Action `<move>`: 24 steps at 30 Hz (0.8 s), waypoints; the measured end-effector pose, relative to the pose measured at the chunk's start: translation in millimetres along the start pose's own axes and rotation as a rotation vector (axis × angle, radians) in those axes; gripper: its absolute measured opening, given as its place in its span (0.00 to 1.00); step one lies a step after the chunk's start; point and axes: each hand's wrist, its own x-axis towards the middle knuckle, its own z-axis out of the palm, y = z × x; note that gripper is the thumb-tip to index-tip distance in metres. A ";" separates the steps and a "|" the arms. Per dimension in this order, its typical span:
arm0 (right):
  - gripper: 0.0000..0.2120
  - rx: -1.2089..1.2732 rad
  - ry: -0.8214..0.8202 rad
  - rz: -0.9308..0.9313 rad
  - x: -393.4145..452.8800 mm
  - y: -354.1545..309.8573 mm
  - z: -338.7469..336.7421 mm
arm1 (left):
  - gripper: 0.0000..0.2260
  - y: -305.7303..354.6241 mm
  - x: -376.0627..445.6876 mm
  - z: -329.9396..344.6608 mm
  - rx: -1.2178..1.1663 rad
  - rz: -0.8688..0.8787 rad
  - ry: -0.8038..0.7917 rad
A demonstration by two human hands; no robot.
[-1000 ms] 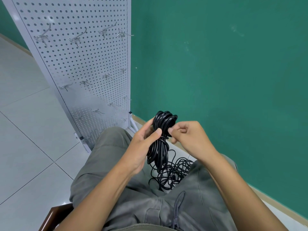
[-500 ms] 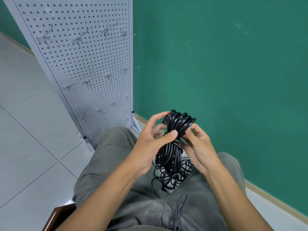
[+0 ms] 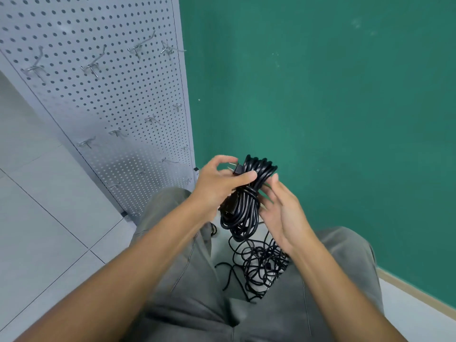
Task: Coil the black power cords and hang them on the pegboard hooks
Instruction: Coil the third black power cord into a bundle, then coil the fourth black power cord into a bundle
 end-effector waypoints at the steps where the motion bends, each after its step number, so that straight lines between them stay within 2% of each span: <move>1: 0.24 -0.006 0.008 0.004 9.0 -0.6 -0.5 | 0.21 3.3 12.5 -0.6 0.109 -0.017 -0.019; 4: 0.25 -0.031 0.020 0.030 37.5 -1.1 -7.0 | 0.22 9.8 49.3 -1.2 0.255 -0.067 -0.102; 6: 0.22 -0.089 0.025 0.042 57.6 1.1 -16.5 | 0.21 7.9 73.5 -1.7 0.286 -0.089 -0.173; 10: 0.19 -0.185 0.054 0.093 103.1 11.9 -43.1 | 0.10 -8.1 121.6 -10.1 0.263 -0.121 -0.285; 12: 0.20 -0.221 0.051 0.151 127.0 20.7 -55.8 | 0.08 -17.8 144.9 -14.2 0.263 -0.151 -0.315; 17: 0.22 -0.277 0.032 0.284 190.0 58.9 -92.6 | 0.09 -52.3 209.4 -13.4 0.396 -0.191 -0.270; 24: 0.10 -0.520 0.144 0.477 250.6 126.8 -159.0 | 0.06 -152.8 299.2 -29.5 0.671 -0.376 -0.092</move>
